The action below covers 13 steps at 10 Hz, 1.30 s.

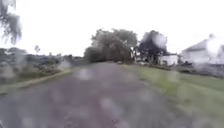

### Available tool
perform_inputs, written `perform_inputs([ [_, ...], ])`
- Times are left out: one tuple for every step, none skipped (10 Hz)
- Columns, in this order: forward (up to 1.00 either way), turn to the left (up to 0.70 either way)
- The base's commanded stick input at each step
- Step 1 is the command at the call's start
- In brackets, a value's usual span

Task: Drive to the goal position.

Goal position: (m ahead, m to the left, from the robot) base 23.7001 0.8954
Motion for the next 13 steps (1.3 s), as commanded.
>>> perform_inputs([
  [1.00,0.00],
  [1.00,-0.07],
  [1.00,-0.12],
  [1.00,-0.18],
  [1.00,-0.15],
  [1.00,-0.09],
  [1.00,-0.04],
  [1.00,0.00],
  [1.00,0.00],
  [1.00,0.00],
  [1.00,0.00],
  [1.00,0.00],
  [1.00,0.00],
])
